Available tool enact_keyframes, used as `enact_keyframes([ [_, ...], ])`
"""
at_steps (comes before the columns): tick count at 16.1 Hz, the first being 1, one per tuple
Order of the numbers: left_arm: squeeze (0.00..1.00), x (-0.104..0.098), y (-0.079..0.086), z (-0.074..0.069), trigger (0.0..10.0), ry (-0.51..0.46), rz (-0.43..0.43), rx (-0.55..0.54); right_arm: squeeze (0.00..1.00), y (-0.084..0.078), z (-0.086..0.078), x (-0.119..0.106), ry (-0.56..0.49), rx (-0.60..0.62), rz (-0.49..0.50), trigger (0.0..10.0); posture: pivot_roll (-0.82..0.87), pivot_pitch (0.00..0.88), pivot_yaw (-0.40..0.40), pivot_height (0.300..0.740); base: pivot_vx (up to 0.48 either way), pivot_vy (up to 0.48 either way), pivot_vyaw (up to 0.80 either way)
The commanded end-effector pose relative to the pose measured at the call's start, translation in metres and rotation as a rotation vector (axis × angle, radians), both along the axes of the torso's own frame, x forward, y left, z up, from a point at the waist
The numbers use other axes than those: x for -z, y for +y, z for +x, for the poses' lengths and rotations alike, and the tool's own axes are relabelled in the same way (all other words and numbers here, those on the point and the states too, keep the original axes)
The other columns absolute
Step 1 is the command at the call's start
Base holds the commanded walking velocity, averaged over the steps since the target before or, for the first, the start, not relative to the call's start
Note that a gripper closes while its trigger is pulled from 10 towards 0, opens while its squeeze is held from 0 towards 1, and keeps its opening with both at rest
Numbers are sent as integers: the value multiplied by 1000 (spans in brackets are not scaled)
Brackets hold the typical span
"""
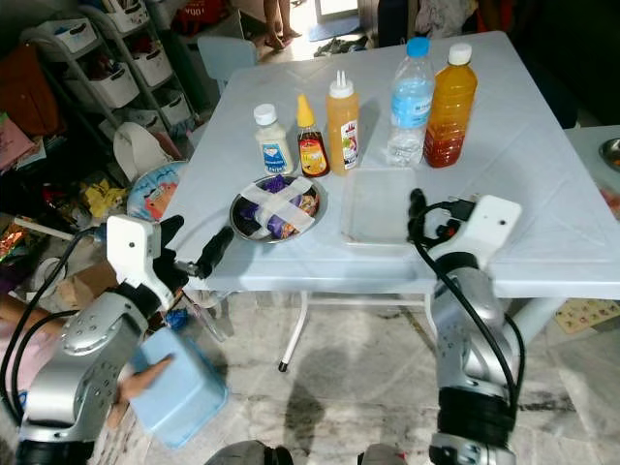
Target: Restocking fridge
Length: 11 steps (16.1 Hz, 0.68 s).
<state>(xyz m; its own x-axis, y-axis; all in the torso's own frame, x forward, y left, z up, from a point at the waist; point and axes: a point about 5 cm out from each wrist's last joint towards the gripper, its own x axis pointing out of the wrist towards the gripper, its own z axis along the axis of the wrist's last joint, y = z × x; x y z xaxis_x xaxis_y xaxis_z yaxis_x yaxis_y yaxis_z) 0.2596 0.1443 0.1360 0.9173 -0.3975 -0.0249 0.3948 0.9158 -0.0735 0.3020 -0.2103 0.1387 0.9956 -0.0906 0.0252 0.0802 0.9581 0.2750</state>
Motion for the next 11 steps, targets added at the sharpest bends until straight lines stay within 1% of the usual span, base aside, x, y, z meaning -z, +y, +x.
enact_keyframes([
  [1,0,-3,5,-2,10000,-3,22,0,0,9,4,2,4,-43,44,10000,16,57,187,740,0,0,0],
  [2,0,-3,6,-3,10000,-3,24,0,0,11,4,3,9,-53,56,10000,20,60,188,740,0,0,0],
  [4,0,-5,9,-5,10000,4,35,-1,0,15,3,12,30,-73,131,10000,30,71,193,740,0,0,0],
  [5,0,-6,9,-6,10000,5,36,0,0,16,3,14,35,-82,145,10000,30,75,195,740,0,0,0],
  [6,0,-5,8,-6,10000,8,38,3,0,16,2,15,39,-88,158,9490,30,79,197,740,0,0,0],
  [7,0,-6,7,-7,10000,10,40,9,0,16,1,16,42,-90,183,4471,31,82,198,740,0,0,0],
  [8,0,-6,6,-7,10000,11,40,11,0,15,1,16,34,-96,195,3176,32,84,200,740,0,0,0],
  [9,0,-7,6,-7,10000,12,41,12,0,14,0,16,33,-101,204,0,33,85,199,740,0,0,0],
  [11,0,-7,7,-7,10000,14,44,14,0,12,-2,17,36,-108,258,0,33,86,200,740,0,0,0],
])
